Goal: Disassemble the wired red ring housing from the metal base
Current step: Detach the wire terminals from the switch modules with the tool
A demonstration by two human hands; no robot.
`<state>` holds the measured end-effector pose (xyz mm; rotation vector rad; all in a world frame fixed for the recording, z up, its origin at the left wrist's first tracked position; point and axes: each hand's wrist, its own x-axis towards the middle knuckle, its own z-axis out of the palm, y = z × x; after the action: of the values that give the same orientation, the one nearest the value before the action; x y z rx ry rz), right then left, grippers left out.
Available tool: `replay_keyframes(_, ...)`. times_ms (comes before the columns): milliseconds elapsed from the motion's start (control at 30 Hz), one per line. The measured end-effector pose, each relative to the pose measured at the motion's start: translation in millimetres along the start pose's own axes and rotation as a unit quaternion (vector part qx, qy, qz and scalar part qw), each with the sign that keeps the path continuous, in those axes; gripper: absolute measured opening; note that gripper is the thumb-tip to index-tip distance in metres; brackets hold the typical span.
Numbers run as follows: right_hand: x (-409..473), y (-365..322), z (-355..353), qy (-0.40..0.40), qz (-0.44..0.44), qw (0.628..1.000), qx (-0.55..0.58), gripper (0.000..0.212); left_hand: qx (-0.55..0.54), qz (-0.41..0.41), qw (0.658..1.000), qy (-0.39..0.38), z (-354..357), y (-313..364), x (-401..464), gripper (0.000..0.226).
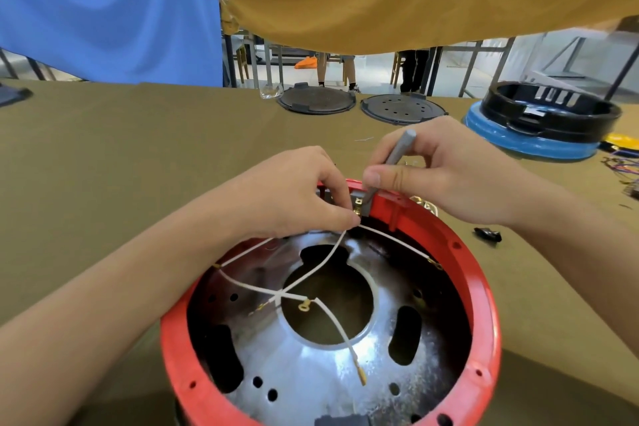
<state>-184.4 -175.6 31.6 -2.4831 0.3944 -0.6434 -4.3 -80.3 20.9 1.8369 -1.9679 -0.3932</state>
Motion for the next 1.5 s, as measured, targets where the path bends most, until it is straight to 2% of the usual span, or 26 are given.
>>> replay_keyframes(200, 3, 4, 8, 0.044, 0.112, 0.988, 0.101, 0.024, -0.013, 0.005, 1.000, 0.004, 1, -1, 0, 0.009)
replay_keyframes(300, 1, 7, 6, 0.035, 0.104, 0.989, 0.095, 0.024, -0.012, 0.005, 1.000, -0.001, 0, 0, 0, 0.009)
replay_keyframes(467, -1, 3, 2, 0.017, -0.003, 0.999, 0.047, 0.028, 0.006, 0.006, 1.000, 0.003, 1, -1, 1, 0.009)
replay_keyframes(533, -1, 4, 3, 0.017, -0.021, 0.999, 0.036, 0.026, 0.006, 0.005, 1.000, 0.003, 1, -2, 1, 0.009)
replay_keyframes(600, 0, 6, 5, 0.031, -0.001, 0.998, 0.055, 0.026, 0.002, 0.005, 1.000, 0.003, 0, -2, 0, 0.011)
replay_keyframes(700, 1, 10, 7, 0.045, 0.087, 0.989, 0.113, 0.031, -0.003, 0.006, 1.000, 0.000, 0, -1, 0, 0.009)
replay_keyframes(767, 1, 11, 9, 0.042, 0.115, 0.984, 0.131, 0.030, -0.006, 0.005, 1.000, -0.003, 0, -1, 0, 0.007)
replay_keyframes(1000, -1, 10, 12, 0.039, 0.116, 0.982, 0.144, 0.029, -0.007, 0.003, 1.000, -0.001, 1, -3, -1, 0.006)
replay_keyframes(1100, -1, 13, 8, 0.059, 0.121, 0.973, 0.185, 0.032, -0.012, 0.004, 1.000, 0.005, 1, -4, -2, 0.008)
replay_keyframes(1267, 0, 15, 13, 0.107, 0.126, 0.944, 0.286, 0.040, -0.072, -0.004, 0.996, 0.043, -1, -5, -2, 0.010)
replay_keyframes(1400, 1, 10, 18, 0.165, 0.086, 0.913, 0.362, 0.034, -0.156, -0.039, 0.985, 0.058, -2, -2, -2, 0.009)
replay_keyframes(1500, 0, 5, 19, 0.182, 0.050, 0.922, 0.339, 0.024, -0.221, -0.064, 0.970, 0.083, -3, -5, -1, 0.013)
